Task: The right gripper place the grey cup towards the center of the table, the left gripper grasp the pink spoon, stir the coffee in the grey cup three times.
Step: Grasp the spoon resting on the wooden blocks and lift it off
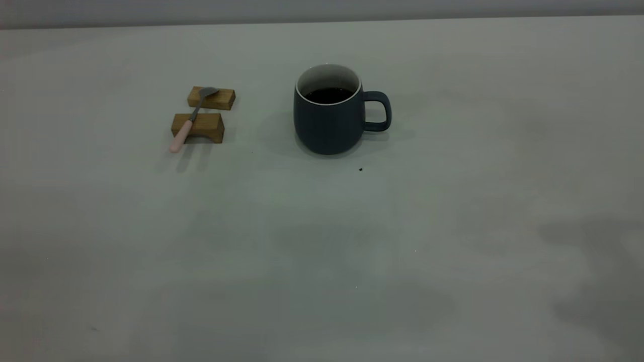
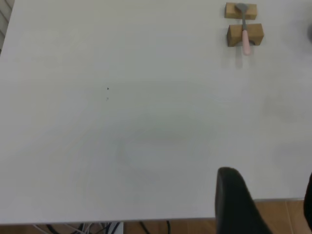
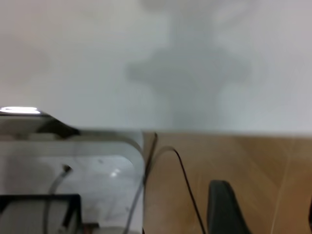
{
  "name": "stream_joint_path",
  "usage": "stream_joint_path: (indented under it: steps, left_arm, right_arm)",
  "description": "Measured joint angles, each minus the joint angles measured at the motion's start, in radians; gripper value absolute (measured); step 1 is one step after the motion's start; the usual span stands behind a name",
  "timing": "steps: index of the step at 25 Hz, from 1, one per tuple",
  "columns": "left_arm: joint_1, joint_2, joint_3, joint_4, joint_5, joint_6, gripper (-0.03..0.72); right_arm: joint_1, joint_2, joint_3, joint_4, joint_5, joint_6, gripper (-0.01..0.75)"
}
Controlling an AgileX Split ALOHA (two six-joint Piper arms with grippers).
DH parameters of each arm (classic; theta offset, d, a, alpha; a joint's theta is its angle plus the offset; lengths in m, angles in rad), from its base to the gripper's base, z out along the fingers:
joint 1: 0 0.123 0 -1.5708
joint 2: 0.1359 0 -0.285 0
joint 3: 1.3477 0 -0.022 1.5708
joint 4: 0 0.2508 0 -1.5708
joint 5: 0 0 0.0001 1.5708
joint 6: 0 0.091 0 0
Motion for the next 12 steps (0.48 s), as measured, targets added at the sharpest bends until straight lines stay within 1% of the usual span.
stream_joint_path:
  steps: [3,5,8,10,12]
  left_arm:
    - [0.0,0.0,0.0,0.0,0.0,0.0,0.415]
    - [0.0,0.0,0.0,0.0,0.0,0.0,0.415]
    - [0.0,0.0,0.0,0.0,0.0,0.0,0.415]
    - [0.0,0.0,0.0,0.0,0.0,0.0,0.415]
    - [0.0,0.0,0.0,0.0,0.0,0.0,0.415]
  right_arm:
    - [-0.055,-0.165,0.133,-0.017,0.016,0.003,0.452]
    - [-0.076,-0.277,0.199,-0.025,0.02,0.0,0.452]
    - [-0.083,-0.462,0.291,-0.028,0.009,-0.001,0.452]
    - [-0.084,-0.571,0.351,-0.025,-0.021,-0.003,0.452]
    - [-0.084,-0.664,0.369,-0.017,-0.037,-0.004,0.452]
